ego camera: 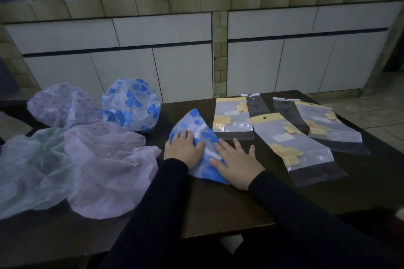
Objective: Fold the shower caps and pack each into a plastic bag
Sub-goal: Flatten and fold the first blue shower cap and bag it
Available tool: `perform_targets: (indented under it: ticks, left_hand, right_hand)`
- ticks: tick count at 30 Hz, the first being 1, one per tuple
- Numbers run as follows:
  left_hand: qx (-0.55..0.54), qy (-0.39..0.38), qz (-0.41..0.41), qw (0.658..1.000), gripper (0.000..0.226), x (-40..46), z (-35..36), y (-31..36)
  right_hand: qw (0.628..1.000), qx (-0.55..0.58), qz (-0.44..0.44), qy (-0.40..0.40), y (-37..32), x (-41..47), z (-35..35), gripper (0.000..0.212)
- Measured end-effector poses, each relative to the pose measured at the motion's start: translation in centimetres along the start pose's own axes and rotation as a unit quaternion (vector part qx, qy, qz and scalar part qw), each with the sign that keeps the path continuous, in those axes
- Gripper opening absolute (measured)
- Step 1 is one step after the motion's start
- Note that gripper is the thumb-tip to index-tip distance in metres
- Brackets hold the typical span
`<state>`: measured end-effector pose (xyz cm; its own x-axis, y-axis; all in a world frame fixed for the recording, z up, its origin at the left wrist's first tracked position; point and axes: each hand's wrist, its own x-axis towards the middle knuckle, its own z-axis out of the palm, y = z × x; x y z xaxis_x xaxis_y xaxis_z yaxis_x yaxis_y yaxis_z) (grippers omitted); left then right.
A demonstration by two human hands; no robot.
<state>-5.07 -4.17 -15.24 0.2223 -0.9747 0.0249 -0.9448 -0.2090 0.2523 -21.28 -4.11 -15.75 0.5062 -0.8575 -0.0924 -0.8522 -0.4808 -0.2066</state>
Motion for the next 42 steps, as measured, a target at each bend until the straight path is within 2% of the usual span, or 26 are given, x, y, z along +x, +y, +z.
perform_targets:
  ticks: [2,4,6,8,9,11,13,16,21,26,28,31,34,38,42]
  left_hand:
    - [-0.007,0.003,0.011,1.000,0.054,0.0,0.1,-0.2]
    - [-0.037,0.046,0.030,0.998,0.047,-0.5,-0.2,0.0]
    - [-0.060,0.145,0.067,0.985,0.040,-1.4,-0.7,0.5]
    - [-0.087,0.231,0.151,0.957,0.021,-2.9,-1.1,1.1]
    - [-0.110,0.228,0.196,0.947,0.011,-3.7,-1.2,1.2]
    - [-0.148,0.155,0.252,0.944,0.007,-5.3,-1.1,1.2]
    - [-0.159,0.085,0.264,0.948,0.014,-6.1,-0.9,0.7]
    - [-0.163,0.027,0.251,0.954,0.020,-6.5,-0.8,0.1]
    - [-0.163,0.052,0.253,0.952,0.011,-6.9,-0.4,-0.9]
    - [-0.164,0.051,0.249,0.953,0.042,-7.6,-0.9,-0.9]
    - [-0.166,0.050,0.248,0.953,0.044,-7.8,-1.0,-1.0]
    - [-0.172,0.030,0.240,0.955,0.031,-7.7,-1.1,-1.1]
    - [-0.174,0.035,0.229,0.957,0.011,-7.7,-1.0,-1.2]
    - [-0.208,0.037,0.174,0.962,0.007,-7.7,-0.9,-1.3]
    - [-0.276,0.040,0.125,0.952,0.011,-7.2,-0.6,-1.3]
  right_hand:
    - [1.000,0.007,-0.013,-0.001,-0.1,-0.5,-0.4,0.062]
    - [0.998,0.035,-0.042,0.023,0.1,-1.3,-1.0,0.056]
    - [0.990,0.079,-0.077,0.092,0.9,-2.4,-1.6,0.043]
    - [0.972,0.112,-0.128,0.165,2.2,-3.6,-2.2,0.028]
    - [0.966,0.120,-0.149,0.175,2.9,-4.1,-2.5,0.025]
    - [0.968,0.119,-0.162,0.153,3.9,-4.9,-2.8,0.026]
    - [0.970,0.118,-0.169,0.125,4.5,-5.4,-2.9,0.027]
    - [0.972,0.125,-0.178,0.088,5.1,-5.8,-2.6,0.028]
    - [0.969,0.115,-0.211,0.063,5.2,-6.1,-2.6,0.032]
    - [0.963,0.100,-0.221,0.119,4.5,-5.5,-2.4,0.026]
    - [0.960,0.118,-0.205,0.151,4.1,-5.0,-2.2,0.025]
    - [0.954,0.177,-0.177,0.166,3.3,-4.1,-2.0,0.022]
    - [0.957,0.212,-0.149,0.133,3.3,-3.5,-2.2,0.021]
    - [0.964,0.198,-0.154,0.091,3.7,-3.1,-2.2,0.034]
    - [0.969,0.140,-0.134,0.153,3.3,-2.3,-2.0,0.032]
